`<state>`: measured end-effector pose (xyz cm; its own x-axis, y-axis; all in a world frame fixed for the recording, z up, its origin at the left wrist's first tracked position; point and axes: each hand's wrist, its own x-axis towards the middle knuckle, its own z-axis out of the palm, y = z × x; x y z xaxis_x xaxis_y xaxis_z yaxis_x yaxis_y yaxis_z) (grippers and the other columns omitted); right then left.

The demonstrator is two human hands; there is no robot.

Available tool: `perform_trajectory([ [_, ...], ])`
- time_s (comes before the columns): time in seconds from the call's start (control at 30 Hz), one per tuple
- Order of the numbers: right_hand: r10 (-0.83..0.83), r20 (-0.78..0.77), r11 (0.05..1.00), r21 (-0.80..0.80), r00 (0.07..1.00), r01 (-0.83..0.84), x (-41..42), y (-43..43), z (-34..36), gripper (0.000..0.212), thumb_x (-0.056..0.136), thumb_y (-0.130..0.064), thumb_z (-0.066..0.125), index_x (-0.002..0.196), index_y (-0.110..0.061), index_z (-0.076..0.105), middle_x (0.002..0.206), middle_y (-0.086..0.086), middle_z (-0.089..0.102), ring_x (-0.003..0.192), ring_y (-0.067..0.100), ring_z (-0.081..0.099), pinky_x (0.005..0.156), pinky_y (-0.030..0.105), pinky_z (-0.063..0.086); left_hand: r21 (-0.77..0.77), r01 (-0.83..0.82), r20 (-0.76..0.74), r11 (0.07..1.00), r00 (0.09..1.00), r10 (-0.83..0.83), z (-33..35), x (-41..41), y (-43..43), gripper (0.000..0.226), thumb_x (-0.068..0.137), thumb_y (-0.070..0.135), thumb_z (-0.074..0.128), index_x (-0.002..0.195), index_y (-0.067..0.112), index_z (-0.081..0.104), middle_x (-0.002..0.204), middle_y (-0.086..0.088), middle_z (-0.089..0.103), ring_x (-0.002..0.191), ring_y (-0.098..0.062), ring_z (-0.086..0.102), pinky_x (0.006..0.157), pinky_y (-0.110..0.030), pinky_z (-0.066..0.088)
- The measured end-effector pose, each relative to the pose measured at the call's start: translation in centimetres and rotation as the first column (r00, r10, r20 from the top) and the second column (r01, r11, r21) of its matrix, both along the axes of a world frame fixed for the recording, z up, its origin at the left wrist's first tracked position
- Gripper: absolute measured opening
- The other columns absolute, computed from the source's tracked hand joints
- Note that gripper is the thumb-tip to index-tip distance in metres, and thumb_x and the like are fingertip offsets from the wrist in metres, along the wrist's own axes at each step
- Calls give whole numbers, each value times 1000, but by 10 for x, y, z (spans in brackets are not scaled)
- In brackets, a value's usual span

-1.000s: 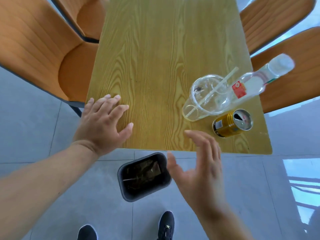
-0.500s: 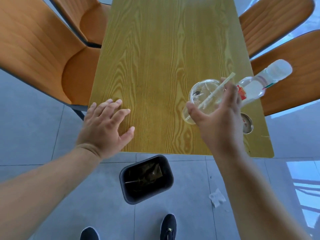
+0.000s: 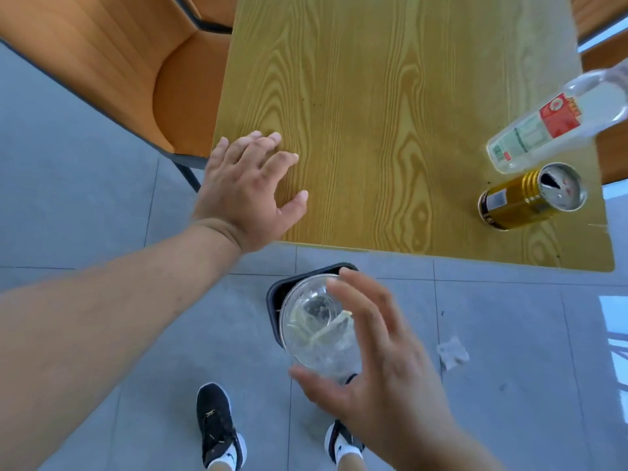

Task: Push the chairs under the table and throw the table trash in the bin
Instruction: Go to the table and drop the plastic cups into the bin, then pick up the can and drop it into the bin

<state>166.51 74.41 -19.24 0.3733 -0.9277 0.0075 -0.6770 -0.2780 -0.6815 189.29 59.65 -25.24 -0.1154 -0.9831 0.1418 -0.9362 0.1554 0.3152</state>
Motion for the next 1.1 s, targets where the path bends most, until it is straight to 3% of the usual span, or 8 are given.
perform_trajectory([
  [0.27, -19, -289, 985, 158, 957, 67, -12, 0, -114, 95, 74, -51, 86, 152, -29, 35, 157, 1, 40, 124, 30, 55, 89, 40, 54, 6, -14, 6, 1000, 1000, 13, 0, -1, 1, 58, 90, 61, 52, 134, 24, 60, 155, -11, 48, 147, -33, 33, 122, -60, 16],
  [0.4, 106, -384, 962, 274, 917, 3, -17, -9, -137, 106, 79, -62, 78, 160, -39, 15, 169, -6, 16, 141, 27, 38, 103, 42, 47, -2, -4, 14, 1000, 1000, 4, 0, -1, 0, 57, 91, 61, 52, 134, 24, 59, 154, -11, 48, 147, -33, 34, 121, -61, 18],
  [0.5, 50, -325, 973, 229, 944, 28, -16, -12, -121, 95, 84, -65, 68, 160, -37, 20, 168, -7, 22, 147, 21, 32, 110, 37, 41, 2, 1, 14, 1000, 1000, -1, 0, 0, 1, 57, 91, 61, 52, 134, 24, 59, 154, -11, 48, 147, -33, 34, 121, -62, 19],
  [0.63, -290, -109, 957, -56, 951, 286, -24, -22, -66, 69, 87, -53, 67, 146, -25, 44, 145, -8, 49, 136, 15, 46, 111, 23, 33, -9, 3, 3, 1000, 1000, -3, -1, 1, 1, 59, 90, 61, 52, 134, 24, 59, 152, -11, 49, 146, -33, 35, 121, -61, 19],
  [0.77, -595, 158, 721, -328, 788, 610, -68, -46, -17, 58, 84, -39, 76, 129, -13, 50, 124, -6, 53, 113, 20, 57, 92, 43, 50, 6, -9, 3, 1000, 1000, 9, -1, 0, -1, 59, 88, 62, 51, 134, 25, 59, 153, -10, 49, 146, -32, 34, 121, -61, 19],
  [0.9, -785, 234, 530, -227, 574, 817, -112, -85, 5, 88, 76, -47, 87, 141, -9, 40, 133, 6, 52, 110, 29, 58, 87, 56, 53, 5, -10, 5, 1000, 1000, 10, 1, -1, -1, 61, 87, 61, 52, 133, 23, 62, 152, -11, 50, 145, -33, 36, 120, -61, 20],
  [1.0, -785, 195, 586, -77, 589, 807, -121, -114, 5, 113, 71, -51, 90, 156, -12, 26, 149, 9, 44, 127, 28, 54, 100, 53, 52, 6, -14, 8, 1000, 1000, 14, 2, -2, -1, 62, 86, 61, 52, 133, 22, 63, 151, -11, 51, 145, -34, 37, 120, -61, 20],
  [1.1, -760, 185, 617, -94, 623, 781, -119, -136, 2, 111, 74, -45, 92, 157, -10, 28, 153, 10, 44, 135, 26, 51, 108, 49, 47, 2, -10, 12, 1000, 1000, 10, 1, -1, -1, 62, 86, 61, 53, 133, 21, 63, 151, -12, 51, 145, -34, 36, 120, -61, 20],
])
